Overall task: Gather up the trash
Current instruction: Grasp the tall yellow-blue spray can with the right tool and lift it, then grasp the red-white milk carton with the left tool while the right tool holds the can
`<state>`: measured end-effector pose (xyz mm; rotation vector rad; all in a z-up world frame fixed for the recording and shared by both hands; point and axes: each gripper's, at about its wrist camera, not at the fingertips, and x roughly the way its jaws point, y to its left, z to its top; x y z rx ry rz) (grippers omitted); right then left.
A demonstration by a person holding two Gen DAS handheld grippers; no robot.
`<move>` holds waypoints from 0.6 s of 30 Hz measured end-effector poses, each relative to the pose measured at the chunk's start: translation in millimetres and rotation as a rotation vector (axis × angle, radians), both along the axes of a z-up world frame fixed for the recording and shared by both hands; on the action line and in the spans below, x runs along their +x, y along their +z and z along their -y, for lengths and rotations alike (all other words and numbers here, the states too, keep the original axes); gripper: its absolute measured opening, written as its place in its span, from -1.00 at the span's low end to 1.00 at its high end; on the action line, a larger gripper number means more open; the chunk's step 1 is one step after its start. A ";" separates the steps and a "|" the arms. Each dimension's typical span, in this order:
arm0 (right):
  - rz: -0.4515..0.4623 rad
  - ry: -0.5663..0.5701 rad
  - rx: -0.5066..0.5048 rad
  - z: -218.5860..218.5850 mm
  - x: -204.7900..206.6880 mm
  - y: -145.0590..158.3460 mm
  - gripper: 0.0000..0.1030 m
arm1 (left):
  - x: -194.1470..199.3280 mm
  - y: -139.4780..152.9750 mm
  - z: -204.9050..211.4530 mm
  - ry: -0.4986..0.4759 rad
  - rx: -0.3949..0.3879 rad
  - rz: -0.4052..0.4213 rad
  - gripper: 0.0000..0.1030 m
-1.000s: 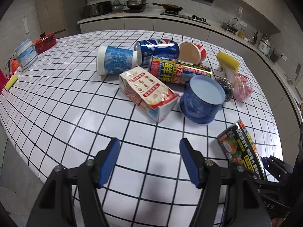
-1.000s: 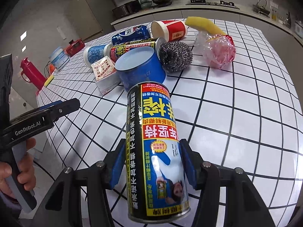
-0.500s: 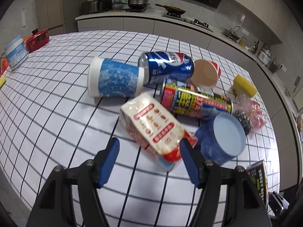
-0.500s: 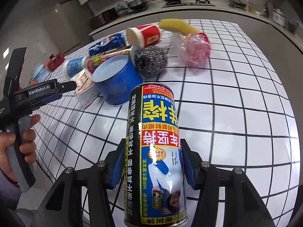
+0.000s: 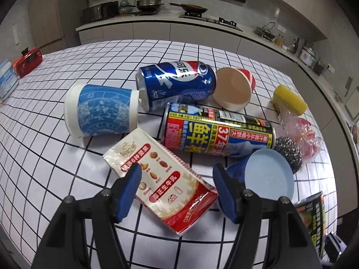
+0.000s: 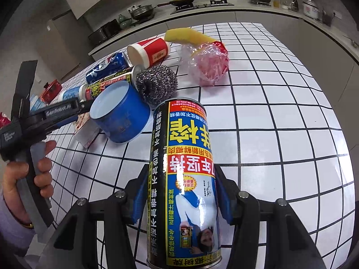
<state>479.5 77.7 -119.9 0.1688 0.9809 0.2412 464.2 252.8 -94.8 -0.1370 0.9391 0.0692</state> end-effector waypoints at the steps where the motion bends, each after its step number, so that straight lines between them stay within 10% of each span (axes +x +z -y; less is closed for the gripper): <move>1: 0.000 -0.012 0.004 1.8 1.0 0.2 0.09 | -1.9 -0.1 -0.2 -0.006 0.008 -0.004 0.31; 18: -0.010 0.015 0.032 1.5 7.7 0.7 0.08 | -46.7 7.5 -58.2 0.088 -0.079 -0.070 0.31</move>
